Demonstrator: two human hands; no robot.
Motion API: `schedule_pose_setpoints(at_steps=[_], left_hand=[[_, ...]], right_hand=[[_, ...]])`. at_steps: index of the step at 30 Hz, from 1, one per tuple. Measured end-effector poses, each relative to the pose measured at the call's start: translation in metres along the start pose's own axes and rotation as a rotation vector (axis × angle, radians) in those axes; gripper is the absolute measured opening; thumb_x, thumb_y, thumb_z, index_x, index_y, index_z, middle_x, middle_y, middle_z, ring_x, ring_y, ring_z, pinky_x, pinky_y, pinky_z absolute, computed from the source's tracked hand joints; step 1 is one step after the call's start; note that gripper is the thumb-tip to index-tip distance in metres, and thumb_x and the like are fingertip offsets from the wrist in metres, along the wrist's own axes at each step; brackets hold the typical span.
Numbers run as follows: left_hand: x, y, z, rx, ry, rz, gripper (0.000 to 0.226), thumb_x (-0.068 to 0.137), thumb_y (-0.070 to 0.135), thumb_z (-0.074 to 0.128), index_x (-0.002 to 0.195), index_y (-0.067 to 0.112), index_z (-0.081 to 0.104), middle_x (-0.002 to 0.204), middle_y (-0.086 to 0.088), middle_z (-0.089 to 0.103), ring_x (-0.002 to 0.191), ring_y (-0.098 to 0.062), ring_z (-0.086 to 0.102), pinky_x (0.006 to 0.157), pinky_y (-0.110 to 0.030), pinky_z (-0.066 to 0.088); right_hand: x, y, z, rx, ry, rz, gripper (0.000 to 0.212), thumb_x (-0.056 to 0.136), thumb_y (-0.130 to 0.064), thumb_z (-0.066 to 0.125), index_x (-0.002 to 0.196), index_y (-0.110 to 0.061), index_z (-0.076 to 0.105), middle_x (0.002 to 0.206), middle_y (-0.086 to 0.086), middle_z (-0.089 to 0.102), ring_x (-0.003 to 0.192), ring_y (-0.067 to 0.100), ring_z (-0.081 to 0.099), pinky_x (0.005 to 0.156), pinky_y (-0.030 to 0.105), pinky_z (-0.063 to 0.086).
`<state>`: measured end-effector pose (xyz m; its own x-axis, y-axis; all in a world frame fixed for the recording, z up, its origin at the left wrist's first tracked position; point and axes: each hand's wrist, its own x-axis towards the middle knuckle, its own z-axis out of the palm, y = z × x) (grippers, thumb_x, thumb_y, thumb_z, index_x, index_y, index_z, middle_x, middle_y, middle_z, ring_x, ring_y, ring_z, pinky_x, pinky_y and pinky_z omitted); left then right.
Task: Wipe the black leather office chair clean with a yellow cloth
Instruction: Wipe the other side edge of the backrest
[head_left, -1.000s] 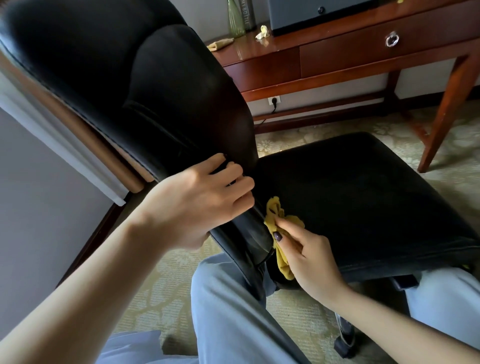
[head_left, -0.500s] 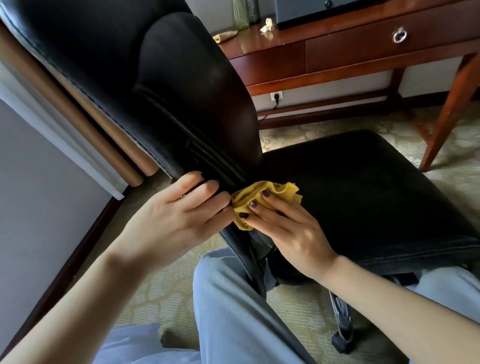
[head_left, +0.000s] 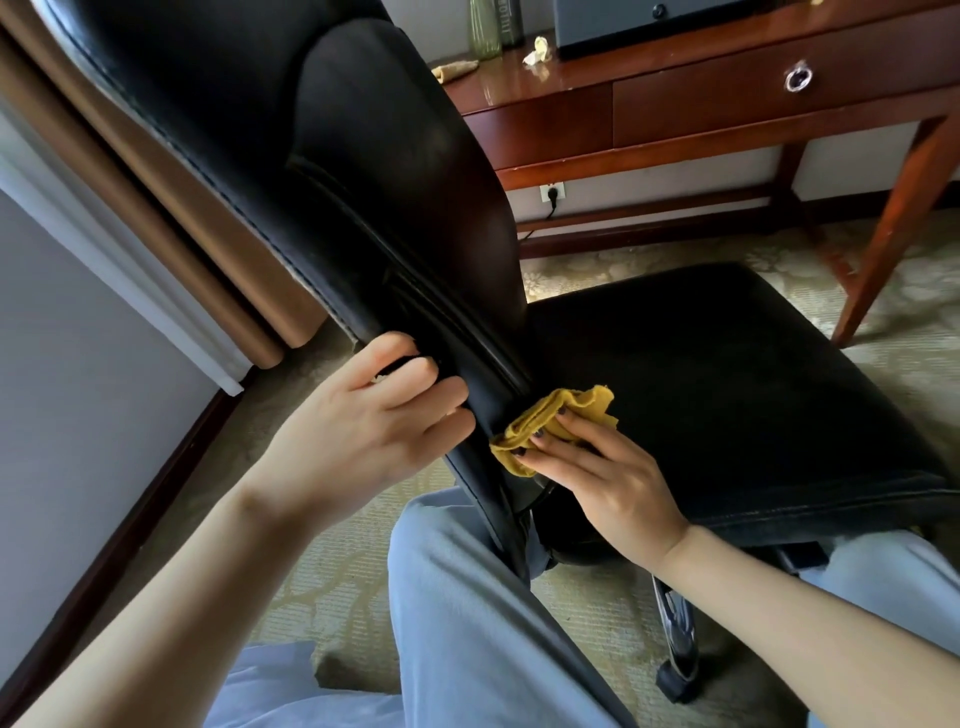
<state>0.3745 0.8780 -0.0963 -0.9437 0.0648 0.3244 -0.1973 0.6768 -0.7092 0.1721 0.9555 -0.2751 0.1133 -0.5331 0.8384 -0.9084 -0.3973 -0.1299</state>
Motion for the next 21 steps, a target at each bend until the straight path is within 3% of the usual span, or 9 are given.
schedule_pose_setpoints(at_steps=[5, 14, 17, 21], left_hand=[[0.0, 0.002, -0.001, 0.016, -0.001, 0.007, 0.023, 0.084, -0.01, 0.049, 0.079, 0.009, 0.061, 0.077, -0.004, 0.056, 0.08, -0.024, 0.045, 0.089, -0.036, 0.037], [0.002, 0.006, -0.006, -0.005, -0.013, -0.043, 0.036, 0.089, -0.01, 0.031, 0.078, 0.008, 0.061, 0.076, -0.005, 0.056, 0.078, -0.024, 0.044, 0.09, -0.036, 0.036], [0.002, 0.007, -0.005, -0.014, -0.007, -0.046, 0.034, 0.088, -0.009, 0.034, 0.077, 0.008, 0.06, 0.076, -0.005, 0.056, 0.076, -0.025, 0.046, 0.09, -0.036, 0.037], [0.001, 0.009, -0.006, -0.039, 0.005, -0.047, 0.027, 0.087, -0.008, 0.042, 0.075, 0.008, 0.06, 0.075, -0.005, 0.056, 0.075, -0.025, 0.052, 0.089, -0.036, 0.038]], right_hand=[[-0.006, 0.001, -0.01, -0.066, -0.094, -0.004, 0.03, 0.088, -0.009, 0.054, 0.112, -0.016, 0.07, 0.114, 0.0, 0.069, 0.116, 0.021, 0.058, 0.099, 0.037, 0.048], [-0.017, -0.006, -0.024, -0.074, -0.265, 0.04, 0.035, 0.084, -0.011, 0.048, 0.108, -0.017, 0.072, 0.11, -0.001, 0.071, 0.11, 0.023, 0.064, 0.094, 0.04, 0.046], [-0.029, -0.002, -0.031, -0.042, -0.35, 0.055, 0.04, 0.085, -0.015, 0.041, 0.111, -0.019, 0.07, 0.114, -0.003, 0.069, 0.114, 0.019, 0.061, 0.088, 0.043, 0.054], [-0.03, -0.001, -0.041, 0.016, -0.278, 0.054, 0.041, 0.089, -0.01, 0.045, 0.126, -0.018, 0.059, 0.127, -0.001, 0.062, 0.127, 0.015, 0.046, 0.099, 0.043, 0.044]])
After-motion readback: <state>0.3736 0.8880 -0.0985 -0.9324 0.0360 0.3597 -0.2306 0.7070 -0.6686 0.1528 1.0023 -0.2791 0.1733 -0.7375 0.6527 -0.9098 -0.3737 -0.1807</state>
